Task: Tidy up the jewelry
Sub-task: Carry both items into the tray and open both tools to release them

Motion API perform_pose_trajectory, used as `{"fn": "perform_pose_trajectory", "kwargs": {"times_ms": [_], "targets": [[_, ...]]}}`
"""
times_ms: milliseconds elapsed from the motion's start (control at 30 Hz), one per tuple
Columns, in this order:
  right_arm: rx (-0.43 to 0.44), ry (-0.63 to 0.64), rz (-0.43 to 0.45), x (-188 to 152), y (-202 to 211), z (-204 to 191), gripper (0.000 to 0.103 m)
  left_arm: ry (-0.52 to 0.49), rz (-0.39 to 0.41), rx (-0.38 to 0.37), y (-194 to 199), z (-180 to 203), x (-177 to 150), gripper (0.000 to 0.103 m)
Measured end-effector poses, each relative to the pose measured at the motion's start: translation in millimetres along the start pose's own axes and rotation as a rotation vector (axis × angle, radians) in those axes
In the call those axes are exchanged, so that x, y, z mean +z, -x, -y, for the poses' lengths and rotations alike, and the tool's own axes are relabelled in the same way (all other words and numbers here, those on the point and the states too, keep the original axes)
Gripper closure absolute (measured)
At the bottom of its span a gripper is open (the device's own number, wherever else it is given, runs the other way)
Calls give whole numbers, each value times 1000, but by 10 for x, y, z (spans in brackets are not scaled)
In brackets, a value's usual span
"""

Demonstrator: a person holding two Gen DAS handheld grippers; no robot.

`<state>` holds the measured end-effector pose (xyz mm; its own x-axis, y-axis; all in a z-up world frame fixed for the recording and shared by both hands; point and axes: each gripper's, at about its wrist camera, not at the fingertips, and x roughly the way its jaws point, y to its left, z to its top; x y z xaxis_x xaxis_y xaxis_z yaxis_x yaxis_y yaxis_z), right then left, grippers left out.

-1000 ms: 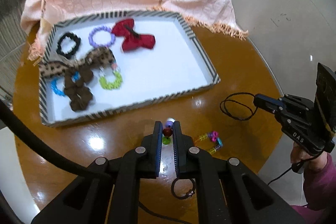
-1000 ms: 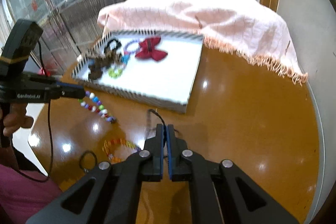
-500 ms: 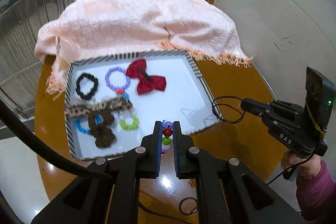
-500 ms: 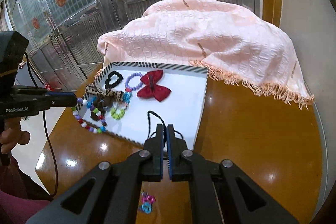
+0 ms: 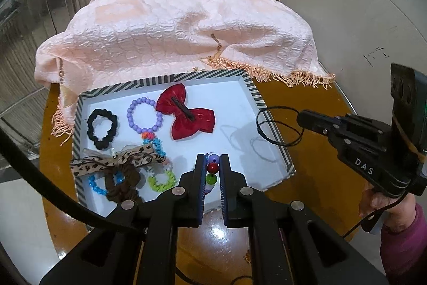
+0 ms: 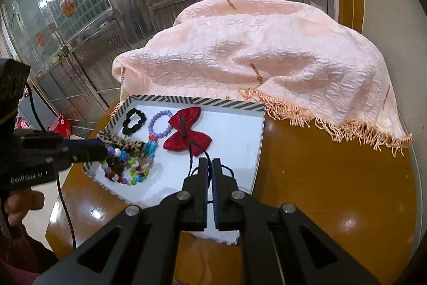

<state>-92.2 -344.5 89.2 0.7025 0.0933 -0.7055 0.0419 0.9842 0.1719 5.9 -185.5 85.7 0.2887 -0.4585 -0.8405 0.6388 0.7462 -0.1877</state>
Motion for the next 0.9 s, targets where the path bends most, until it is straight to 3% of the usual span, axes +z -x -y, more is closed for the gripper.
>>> {"fn": "perform_pose_trajectory", "kwargs": {"times_ms": [300, 533, 700, 900], "targets": [[-5, -35, 3, 249, -321, 160, 100, 16, -30, 1, -287, 10, 164, 103], [-25, -60, -1, 456, -661, 285, 100, 84, -66, -15, -595, -72, 253, 103], [-24, -100, -18, 524, -958, 367, 100, 155, -107, 40, -798, -351, 196, 103], [-42, -152, -108, 467, -1389, 450, 100, 206, -147, 81, -948, -586, 81, 103]]}}
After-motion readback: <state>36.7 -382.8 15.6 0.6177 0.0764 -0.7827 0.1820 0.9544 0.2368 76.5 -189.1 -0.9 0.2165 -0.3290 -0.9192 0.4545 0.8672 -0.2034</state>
